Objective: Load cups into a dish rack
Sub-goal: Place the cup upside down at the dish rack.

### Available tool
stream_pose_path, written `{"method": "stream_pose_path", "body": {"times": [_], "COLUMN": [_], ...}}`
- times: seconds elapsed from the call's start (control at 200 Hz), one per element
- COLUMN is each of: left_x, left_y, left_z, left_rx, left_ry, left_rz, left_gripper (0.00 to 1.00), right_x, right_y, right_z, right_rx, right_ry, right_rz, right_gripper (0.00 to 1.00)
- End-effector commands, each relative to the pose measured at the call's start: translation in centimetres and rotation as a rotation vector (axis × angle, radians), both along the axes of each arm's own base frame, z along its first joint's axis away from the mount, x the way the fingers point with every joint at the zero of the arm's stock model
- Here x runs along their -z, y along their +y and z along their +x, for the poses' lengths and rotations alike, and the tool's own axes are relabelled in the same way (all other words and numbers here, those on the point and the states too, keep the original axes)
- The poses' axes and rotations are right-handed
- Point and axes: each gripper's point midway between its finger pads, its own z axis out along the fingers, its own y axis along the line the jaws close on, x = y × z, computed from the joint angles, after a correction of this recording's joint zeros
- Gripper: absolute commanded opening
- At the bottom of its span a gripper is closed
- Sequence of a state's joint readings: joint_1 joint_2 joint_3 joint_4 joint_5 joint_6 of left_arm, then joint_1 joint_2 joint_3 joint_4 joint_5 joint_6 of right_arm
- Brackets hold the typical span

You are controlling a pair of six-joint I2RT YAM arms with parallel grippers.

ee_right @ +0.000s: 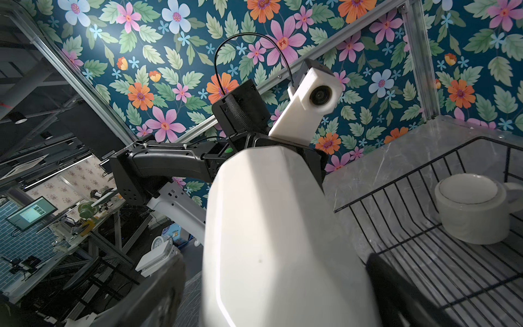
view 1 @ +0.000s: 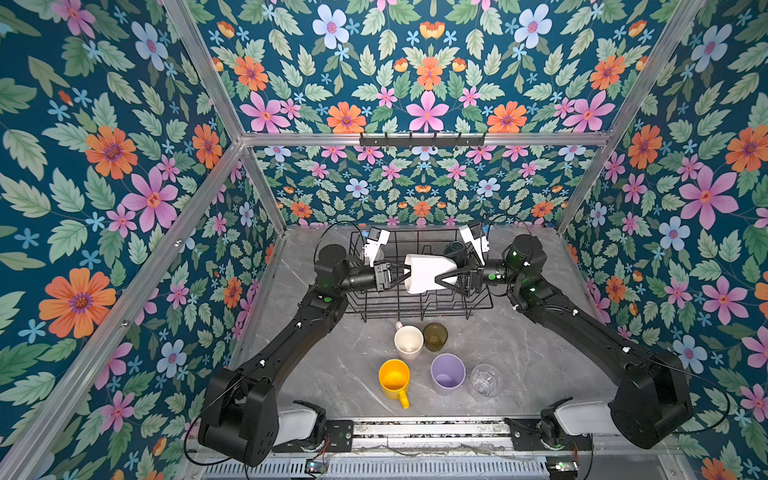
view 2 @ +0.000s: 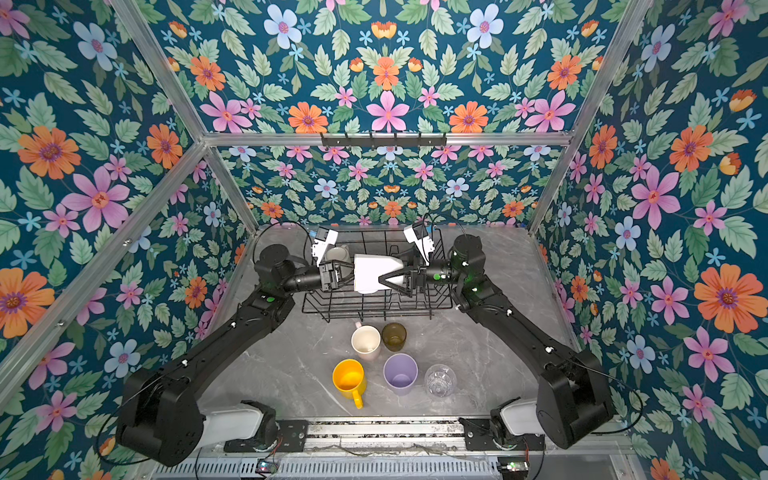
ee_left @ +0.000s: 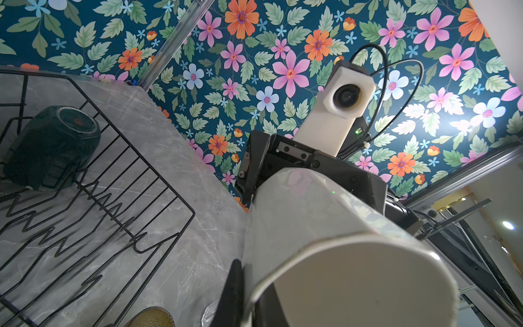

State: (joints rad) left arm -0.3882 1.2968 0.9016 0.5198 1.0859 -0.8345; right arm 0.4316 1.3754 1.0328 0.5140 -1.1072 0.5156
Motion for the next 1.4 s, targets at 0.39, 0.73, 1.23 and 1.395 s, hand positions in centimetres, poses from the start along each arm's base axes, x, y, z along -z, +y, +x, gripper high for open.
{"method": "stream_pose_path", "body": {"times": [0.39, 0.73, 1.23, 1.395], "left_x": [-1.7, -1.7, -2.1, -2.2], "left_y": [-0.1, -0.1, -0.2, -0.2], "left_z": [-0.5, -0.6, -0.5, -0.4], "left_rx": [0.014, 0.019, 0.025, 0.027], "left_ry": [-0.067, -0.066, -0.061, -0.059], "left_rz": [-0.042, -0.043, -0.063, -0.071], "left_gripper": [0.0, 0.0, 0.0, 0.0], "right_x": [0.1, 0.2, 0.4, 0.3], "right_y": [1.1, 1.7, 1.9, 1.9], "right_z": [-0.4, -0.4, -0.4, -0.4], "right_rx": [-0.031, -0.044, -0.058, -0.057], "right_ry": [-0.011, -0.004, 0.021, 0.024], "right_rz": [0.002, 0.001, 0.001, 0.003], "right_gripper": [0.97, 0.95, 0.55, 0.34]}}
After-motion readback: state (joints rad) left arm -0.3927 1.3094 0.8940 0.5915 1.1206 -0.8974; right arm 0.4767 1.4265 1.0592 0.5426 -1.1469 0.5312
